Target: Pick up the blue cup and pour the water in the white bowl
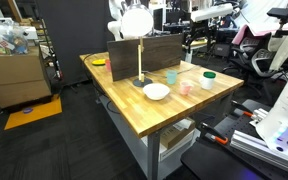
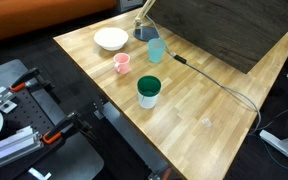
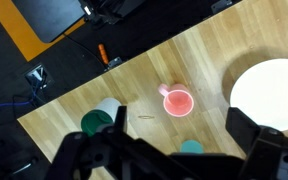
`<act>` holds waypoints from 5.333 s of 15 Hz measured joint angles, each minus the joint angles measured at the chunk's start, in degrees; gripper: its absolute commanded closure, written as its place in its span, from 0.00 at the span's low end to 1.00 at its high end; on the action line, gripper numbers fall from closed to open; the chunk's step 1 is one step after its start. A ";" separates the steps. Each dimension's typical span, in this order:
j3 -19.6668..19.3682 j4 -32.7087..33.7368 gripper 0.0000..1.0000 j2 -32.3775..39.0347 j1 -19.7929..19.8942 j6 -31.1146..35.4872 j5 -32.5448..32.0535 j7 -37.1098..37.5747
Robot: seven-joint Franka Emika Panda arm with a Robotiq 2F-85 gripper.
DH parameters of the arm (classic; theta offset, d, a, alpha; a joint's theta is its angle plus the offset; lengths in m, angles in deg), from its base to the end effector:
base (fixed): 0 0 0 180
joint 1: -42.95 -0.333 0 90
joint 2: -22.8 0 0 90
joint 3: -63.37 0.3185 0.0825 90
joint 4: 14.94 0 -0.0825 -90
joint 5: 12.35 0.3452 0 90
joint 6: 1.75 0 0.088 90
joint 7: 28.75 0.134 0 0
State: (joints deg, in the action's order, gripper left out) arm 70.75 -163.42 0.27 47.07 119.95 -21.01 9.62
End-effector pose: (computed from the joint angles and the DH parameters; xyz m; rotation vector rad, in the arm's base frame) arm 0.3604 0.0092 0.3828 2.8435 -0.7866 -0.0189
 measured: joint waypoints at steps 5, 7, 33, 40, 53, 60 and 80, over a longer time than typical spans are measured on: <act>-0.01 0.47 0.00 0.92 -0.03 -0.03 -1.48 -0.62; -0.01 0.47 0.00 0.91 -0.03 -0.03 -1.48 -0.62; -1.04 3.14 0.00 5.74 0.81 4.49 -5.82 -0.85; -2.60 11.34 0.00 13.53 0.95 9.33 -8.01 -1.29; -2.76 12.44 0.00 15.26 0.62 9.49 -8.04 -1.12; -5.34 17.73 0.00 22.84 0.56 14.03 -3.66 -4.30; -11.37 27.98 0.00 32.59 1.16 13.89 17.97 -13.37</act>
State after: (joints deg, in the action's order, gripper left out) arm 59.38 -135.44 32.85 48.23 133.84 -3.03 -3.74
